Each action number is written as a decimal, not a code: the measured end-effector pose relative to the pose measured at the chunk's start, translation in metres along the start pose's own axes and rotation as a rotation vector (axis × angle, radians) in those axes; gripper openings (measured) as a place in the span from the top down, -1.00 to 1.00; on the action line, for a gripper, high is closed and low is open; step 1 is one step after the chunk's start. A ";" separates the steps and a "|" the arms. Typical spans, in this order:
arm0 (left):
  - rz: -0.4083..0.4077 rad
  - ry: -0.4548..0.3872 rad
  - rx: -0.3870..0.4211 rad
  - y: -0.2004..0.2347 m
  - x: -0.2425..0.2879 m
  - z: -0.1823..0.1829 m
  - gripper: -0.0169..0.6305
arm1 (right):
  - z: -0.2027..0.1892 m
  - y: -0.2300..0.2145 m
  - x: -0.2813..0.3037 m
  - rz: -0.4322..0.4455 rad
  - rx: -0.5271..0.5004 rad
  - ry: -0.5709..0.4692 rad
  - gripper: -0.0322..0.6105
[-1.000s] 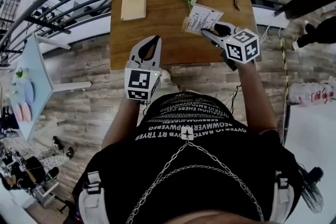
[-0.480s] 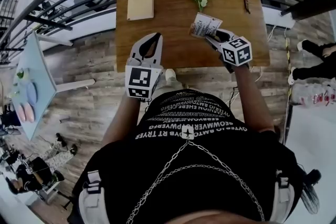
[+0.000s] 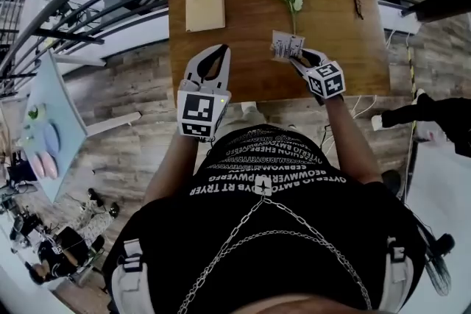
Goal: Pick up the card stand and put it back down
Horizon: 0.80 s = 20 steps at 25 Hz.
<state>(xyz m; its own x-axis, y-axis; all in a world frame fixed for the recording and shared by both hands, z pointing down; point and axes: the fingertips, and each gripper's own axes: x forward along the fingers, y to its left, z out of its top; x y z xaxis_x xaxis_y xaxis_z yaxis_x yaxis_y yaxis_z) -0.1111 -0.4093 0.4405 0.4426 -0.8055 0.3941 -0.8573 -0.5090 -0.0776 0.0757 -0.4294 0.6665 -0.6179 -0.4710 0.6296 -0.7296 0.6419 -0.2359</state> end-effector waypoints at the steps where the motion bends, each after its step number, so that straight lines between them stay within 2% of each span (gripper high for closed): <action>1: -0.002 0.005 0.000 0.003 0.002 -0.001 0.86 | -0.004 -0.002 0.006 -0.003 0.012 0.008 0.36; 14: 0.000 0.069 -0.028 0.041 0.009 -0.029 0.86 | -0.064 -0.020 0.069 -0.039 0.078 0.142 0.36; 20: 0.009 0.082 -0.036 0.051 0.008 -0.037 0.86 | -0.071 -0.022 0.083 -0.039 0.003 0.116 0.36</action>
<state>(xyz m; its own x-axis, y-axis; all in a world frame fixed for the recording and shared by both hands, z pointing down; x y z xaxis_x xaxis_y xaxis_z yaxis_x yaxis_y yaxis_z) -0.1605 -0.4305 0.4739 0.4128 -0.7816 0.4677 -0.8708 -0.4891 -0.0487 0.0610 -0.4397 0.7765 -0.5513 -0.4219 0.7198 -0.7532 0.6227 -0.2119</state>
